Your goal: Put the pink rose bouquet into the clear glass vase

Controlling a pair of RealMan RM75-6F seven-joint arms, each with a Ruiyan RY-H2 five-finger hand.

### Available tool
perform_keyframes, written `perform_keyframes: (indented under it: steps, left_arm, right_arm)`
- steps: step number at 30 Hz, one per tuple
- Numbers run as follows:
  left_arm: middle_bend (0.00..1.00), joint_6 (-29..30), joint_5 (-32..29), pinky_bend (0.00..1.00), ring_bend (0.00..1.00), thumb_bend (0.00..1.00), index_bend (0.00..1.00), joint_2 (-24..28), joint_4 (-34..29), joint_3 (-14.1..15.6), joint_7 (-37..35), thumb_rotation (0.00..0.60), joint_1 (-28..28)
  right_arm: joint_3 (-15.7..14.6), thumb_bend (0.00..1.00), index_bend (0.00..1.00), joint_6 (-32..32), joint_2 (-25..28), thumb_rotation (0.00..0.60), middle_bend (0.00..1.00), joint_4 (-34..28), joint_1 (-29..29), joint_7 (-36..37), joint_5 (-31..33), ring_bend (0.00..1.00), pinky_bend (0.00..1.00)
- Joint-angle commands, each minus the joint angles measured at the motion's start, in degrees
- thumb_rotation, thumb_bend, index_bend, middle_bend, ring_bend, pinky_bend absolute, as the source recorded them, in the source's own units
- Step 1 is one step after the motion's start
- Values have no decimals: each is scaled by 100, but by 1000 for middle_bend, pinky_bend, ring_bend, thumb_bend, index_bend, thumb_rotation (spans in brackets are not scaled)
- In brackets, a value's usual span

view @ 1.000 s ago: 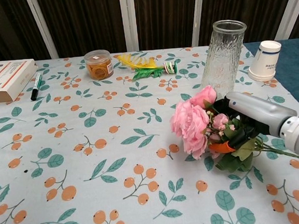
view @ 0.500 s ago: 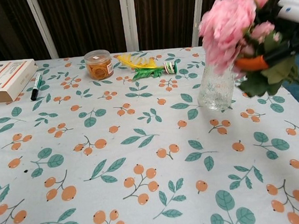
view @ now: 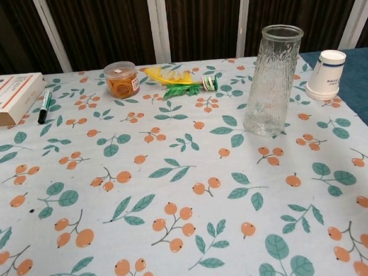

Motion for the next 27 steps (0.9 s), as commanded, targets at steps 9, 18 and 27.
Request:
perform_keyframes:
  steps: [9, 18, 27]
  left_arm:
    - [0, -75, -66, 0, 0, 0, 0, 30, -10, -4, -81, 600, -20]
    - [0, -100, -119, 0, 0, 0, 0, 75, -9, -9, -182, 600, -12]
    - [0, -129, -138, 0, 0, 0, 0, 96, -18, -5, -207, 600, -15]
  right_arm:
    - [639, 311, 508, -219, -914, 600, 539, 1430, 1376, 731, 240, 551, 372]
    - [744, 310, 504, -394, -1240, 600, 539, 2315, 2000, 853, 419, 550, 372]
    - [533, 310, 503, -406, -1359, 600, 539, 2656, 1974, 1060, 417, 550, 372]
